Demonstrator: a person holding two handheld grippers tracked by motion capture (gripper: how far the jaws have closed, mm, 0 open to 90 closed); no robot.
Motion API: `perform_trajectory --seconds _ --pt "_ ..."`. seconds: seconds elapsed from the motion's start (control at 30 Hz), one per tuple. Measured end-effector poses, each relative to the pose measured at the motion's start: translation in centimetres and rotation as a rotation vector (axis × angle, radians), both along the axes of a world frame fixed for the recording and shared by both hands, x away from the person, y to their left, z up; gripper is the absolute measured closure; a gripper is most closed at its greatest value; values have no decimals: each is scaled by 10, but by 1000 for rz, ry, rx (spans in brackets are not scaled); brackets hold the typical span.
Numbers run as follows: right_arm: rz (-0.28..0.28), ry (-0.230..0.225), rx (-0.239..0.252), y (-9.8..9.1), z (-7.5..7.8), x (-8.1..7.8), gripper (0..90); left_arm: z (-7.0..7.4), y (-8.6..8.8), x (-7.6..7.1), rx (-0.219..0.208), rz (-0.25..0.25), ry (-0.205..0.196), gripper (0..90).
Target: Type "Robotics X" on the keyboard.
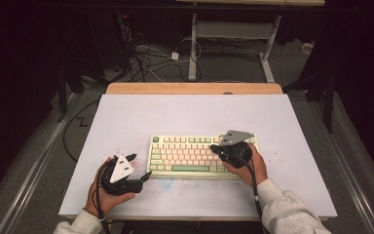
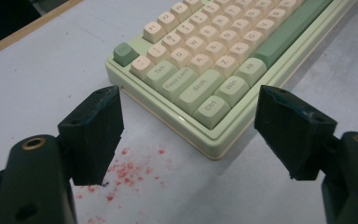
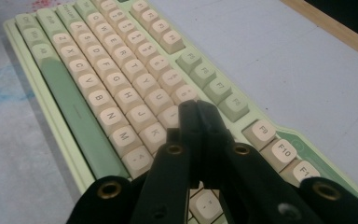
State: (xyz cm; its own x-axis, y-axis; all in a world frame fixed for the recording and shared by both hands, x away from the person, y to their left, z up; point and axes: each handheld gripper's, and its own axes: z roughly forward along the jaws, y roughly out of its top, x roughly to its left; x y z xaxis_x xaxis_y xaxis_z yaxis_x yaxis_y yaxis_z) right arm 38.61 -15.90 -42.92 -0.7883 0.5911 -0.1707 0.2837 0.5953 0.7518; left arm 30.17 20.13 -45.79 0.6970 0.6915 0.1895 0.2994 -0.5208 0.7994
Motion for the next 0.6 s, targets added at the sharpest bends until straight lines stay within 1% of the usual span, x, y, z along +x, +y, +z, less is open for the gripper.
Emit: perform_trajectory --seconds 0.03,0.07,0.1,0.2,0.27,0.4,0.47,0.5,0.53,0.57,0.6 --pt "-5 7 1 1 -1 2 900 0 0 -1 -6 4 0 224" --pt "1 8 -3 2 -1 4 900 1 0 -1 -4 2 -11 225" --pt "-1 14 -7 4 -2 6 900 1 0 -2 -8 3 -2 225" --pt "13 26 -31 9 -4 8 900 2 -1 -3 -6 2 -3 225" --pt "24 24 -49 12 -5 9 900 2 -2 -2 0 0 -4 225" --pt "22 38 -75 15 -8 12 900 1 -2 -2 -3 -2 3 225" --pt "22 41 -80 15 -10 14 900 1 -1 -2 -3 -3 5 225" --pt "24 44 -86 15 -11 15 900 1 -1 -2 2 -7 -8 225" --pt "21 48 -91 16 -11 16 900 1 -1 -3 3 -9 -9 225" --pt "21 49 -96 16 -12 16 900 0 -1 -4 -3 -7 6 225" --pt "21 49 -100 17 -13 17 900 0 -1 -4 -2 -8 7 225"
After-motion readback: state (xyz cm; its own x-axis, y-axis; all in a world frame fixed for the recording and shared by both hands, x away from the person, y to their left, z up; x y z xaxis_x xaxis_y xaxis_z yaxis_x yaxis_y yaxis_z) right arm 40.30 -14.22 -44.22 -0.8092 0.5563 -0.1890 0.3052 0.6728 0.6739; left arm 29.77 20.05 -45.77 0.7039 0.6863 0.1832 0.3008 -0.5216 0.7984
